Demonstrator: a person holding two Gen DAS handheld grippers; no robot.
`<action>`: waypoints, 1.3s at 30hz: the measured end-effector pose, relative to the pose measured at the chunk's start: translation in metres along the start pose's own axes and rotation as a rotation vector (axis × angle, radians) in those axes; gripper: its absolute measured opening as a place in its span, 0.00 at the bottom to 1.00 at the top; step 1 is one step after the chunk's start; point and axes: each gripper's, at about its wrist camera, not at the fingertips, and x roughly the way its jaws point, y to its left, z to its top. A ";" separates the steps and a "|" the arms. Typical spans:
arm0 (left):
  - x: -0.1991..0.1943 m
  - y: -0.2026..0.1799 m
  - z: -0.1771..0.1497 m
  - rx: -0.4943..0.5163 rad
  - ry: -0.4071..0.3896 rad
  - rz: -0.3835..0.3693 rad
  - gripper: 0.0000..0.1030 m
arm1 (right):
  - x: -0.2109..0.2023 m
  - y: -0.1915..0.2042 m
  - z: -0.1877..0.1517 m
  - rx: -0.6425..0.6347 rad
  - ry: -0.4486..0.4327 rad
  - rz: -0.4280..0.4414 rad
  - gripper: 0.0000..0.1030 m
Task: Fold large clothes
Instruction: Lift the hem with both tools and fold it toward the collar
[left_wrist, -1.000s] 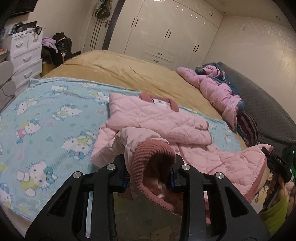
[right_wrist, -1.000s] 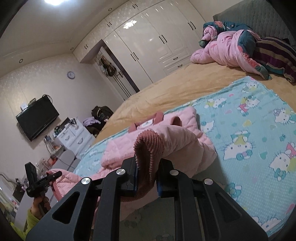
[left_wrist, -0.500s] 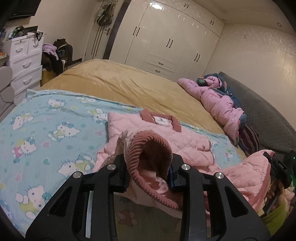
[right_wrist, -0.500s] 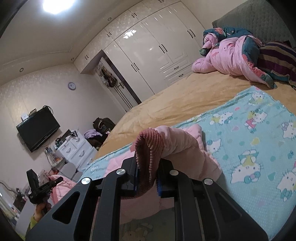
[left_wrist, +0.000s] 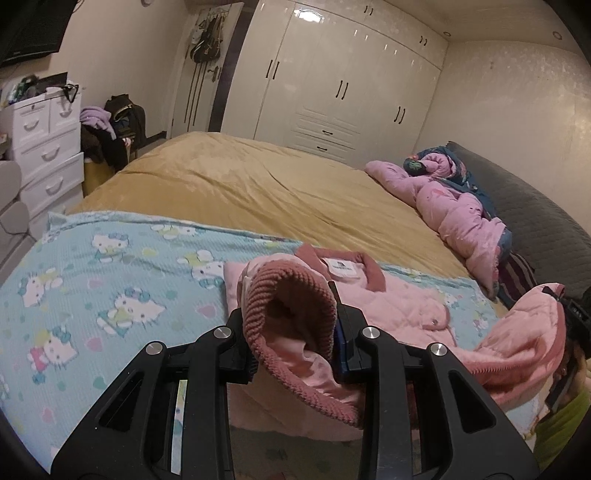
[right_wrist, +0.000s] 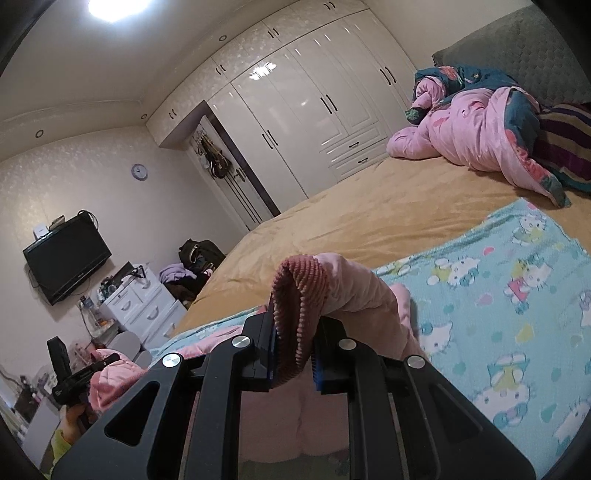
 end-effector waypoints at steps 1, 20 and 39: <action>0.005 0.002 0.006 -0.001 0.000 0.007 0.22 | 0.005 0.000 0.004 0.000 0.002 -0.001 0.13; 0.136 0.035 0.069 -0.059 0.125 0.112 0.23 | 0.166 -0.033 0.060 -0.010 0.107 -0.148 0.13; 0.243 0.050 0.040 -0.057 0.270 0.194 0.25 | 0.267 -0.111 0.012 0.147 0.267 -0.209 0.17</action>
